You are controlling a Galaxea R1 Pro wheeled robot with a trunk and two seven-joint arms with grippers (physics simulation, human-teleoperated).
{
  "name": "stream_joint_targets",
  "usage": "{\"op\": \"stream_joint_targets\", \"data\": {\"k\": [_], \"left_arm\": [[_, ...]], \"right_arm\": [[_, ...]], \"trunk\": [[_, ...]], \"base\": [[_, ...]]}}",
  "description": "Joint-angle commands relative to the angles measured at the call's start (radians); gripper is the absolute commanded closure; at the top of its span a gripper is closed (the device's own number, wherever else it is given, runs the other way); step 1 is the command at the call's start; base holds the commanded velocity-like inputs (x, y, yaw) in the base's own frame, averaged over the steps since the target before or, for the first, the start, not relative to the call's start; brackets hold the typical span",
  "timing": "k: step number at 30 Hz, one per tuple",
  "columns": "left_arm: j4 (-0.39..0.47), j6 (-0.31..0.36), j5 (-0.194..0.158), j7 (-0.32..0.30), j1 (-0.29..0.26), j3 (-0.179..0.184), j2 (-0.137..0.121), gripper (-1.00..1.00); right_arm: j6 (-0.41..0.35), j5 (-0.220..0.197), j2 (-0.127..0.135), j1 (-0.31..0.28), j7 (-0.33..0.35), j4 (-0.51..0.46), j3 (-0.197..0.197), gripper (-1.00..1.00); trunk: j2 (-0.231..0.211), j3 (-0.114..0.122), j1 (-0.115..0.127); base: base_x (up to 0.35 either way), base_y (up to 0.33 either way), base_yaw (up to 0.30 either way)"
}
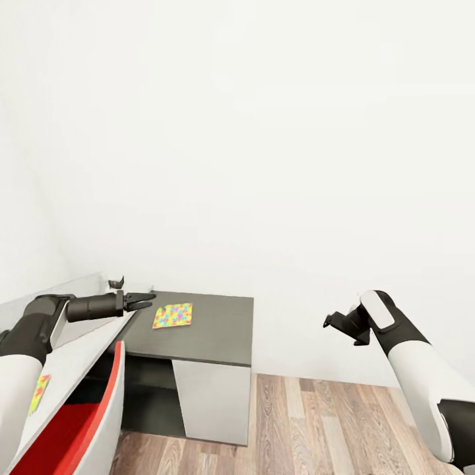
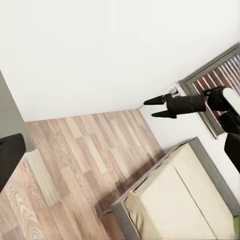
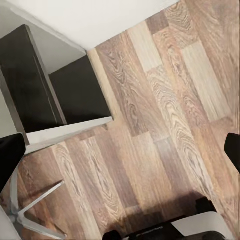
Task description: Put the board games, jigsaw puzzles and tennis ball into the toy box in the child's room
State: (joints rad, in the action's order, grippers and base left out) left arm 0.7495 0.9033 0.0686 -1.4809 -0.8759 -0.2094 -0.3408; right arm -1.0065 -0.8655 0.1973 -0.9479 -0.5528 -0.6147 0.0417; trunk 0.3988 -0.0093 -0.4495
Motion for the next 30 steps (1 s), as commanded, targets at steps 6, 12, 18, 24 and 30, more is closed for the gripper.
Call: {"op": "stream_joint_targets", "data": {"k": [6,12,18,24,30], "left_arm": [[-0.004,-0.015,0.007,-0.007,0.008,-0.002,0.001,-1.0],[-0.005,-0.019,0.007,-0.007,0.012,-0.002,0.023,-1.0],[-0.006,-0.02,0.007,-0.007,0.019,-0.002,0.028,-1.0],[-0.006,-0.02,0.007,-0.007,0.02,-0.002,0.037,-1.0],[-0.006,-0.02,0.006,-0.007,0.02,-0.002,0.038,-1.0]], "right_arm": [[0.0,-0.012,0.005,0.034,-0.01,-0.003,0.008,-1.0],[0.038,-0.012,0.018,0.066,-0.007,-0.003,0.015,-1.0],[0.053,-0.012,0.038,0.112,-0.003,-0.004,0.015,-1.0],[0.128,-0.004,0.048,0.195,0.003,0.005,0.01,-1.0],[0.258,-0.002,0.039,0.271,0.004,0.008,0.002,-1.0]], "trunk": [[0.001,-0.004,0.0],[0.001,-0.006,0.0],[0.001,-0.009,0.0],[0.001,-0.011,0.0],[0.001,-0.014,0.0]], "base": [[0.0,0.0,-0.278],[0.0,0.0,-0.278],[0.0,0.0,-0.278],[0.0,0.0,-0.278],[0.0,0.0,-0.278]]}}
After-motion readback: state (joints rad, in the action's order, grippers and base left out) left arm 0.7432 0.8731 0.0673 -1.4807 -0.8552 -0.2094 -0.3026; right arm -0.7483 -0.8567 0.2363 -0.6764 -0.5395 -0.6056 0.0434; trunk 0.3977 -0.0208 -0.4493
